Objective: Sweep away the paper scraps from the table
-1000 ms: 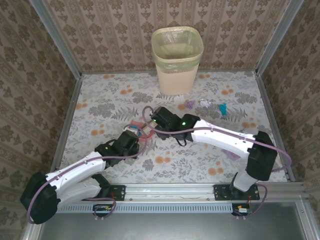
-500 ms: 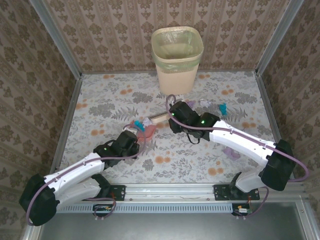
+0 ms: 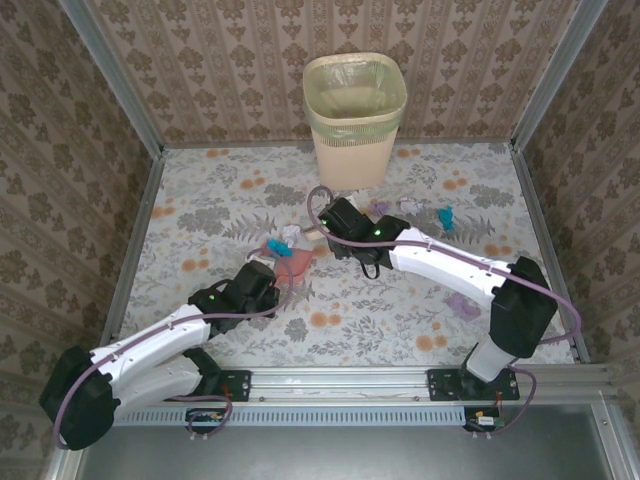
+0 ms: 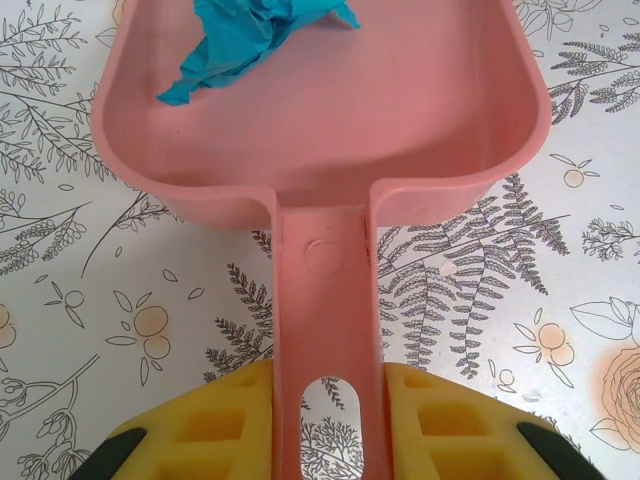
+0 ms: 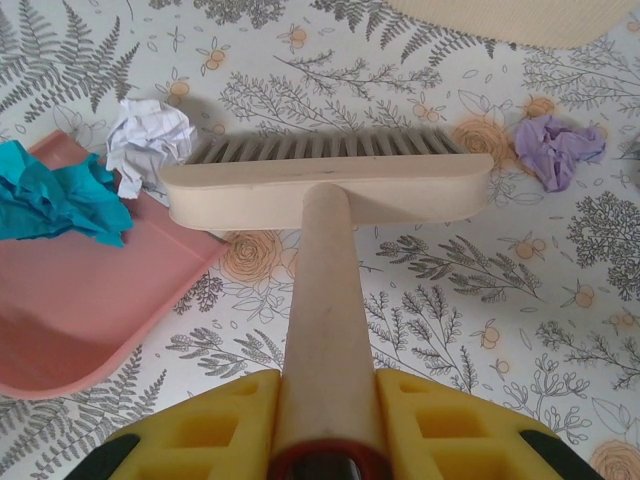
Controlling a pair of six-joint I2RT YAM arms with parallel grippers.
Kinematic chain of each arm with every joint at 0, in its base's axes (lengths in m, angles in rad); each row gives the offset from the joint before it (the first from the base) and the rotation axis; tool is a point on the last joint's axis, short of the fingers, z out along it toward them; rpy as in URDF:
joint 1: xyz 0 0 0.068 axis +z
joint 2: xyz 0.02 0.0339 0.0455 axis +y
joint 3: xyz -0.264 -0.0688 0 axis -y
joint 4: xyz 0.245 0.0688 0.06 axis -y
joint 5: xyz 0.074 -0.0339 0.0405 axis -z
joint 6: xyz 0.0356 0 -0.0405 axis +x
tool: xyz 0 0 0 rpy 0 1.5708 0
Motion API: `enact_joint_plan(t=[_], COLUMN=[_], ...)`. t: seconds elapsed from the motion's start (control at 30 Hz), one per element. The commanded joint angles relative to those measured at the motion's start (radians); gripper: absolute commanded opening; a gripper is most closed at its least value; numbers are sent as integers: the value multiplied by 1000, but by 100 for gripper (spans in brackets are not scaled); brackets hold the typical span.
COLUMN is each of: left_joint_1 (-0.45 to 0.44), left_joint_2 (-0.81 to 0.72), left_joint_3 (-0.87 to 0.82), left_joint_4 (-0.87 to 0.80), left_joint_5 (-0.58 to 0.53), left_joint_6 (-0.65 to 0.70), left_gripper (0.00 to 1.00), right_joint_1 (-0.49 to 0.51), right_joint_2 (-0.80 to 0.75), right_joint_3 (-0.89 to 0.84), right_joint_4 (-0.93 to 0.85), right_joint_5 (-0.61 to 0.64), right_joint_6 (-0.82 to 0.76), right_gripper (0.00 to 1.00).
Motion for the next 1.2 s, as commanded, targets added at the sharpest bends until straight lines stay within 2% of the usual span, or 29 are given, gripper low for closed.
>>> enact_joint_plan(t=[0.0,0.3,0.63,0.8,1.0,1.17], left_joint_1=[3,4,4,3,4,4], left_joint_2=[12,31,31,37,39,53], left_joint_3=[2,12,14,14,15,20], left_joint_4=[4,-9,-14,-15,-14,-12], left_joint_5=[-1,-24,-34,-37,-40,-42], left_joint_6=[5,-6,-12,-13,-15,-10], left_gripper=[0,0,0,0,0,0], right_joint_1=[-3,-14,-22,-23,-7,12], right_joint_2=[14,-3,152,239,236,140], right_joint_3=[53,103,237,310,256,134], right_joint_4=[-18,-8,24,3,14,33], right_joint_5=[8,73,57,0,-87,-116], right_joint_6=[-21,-56,-56,-77,-124,-132], right_gripper=[0,0,0,0,0,0])
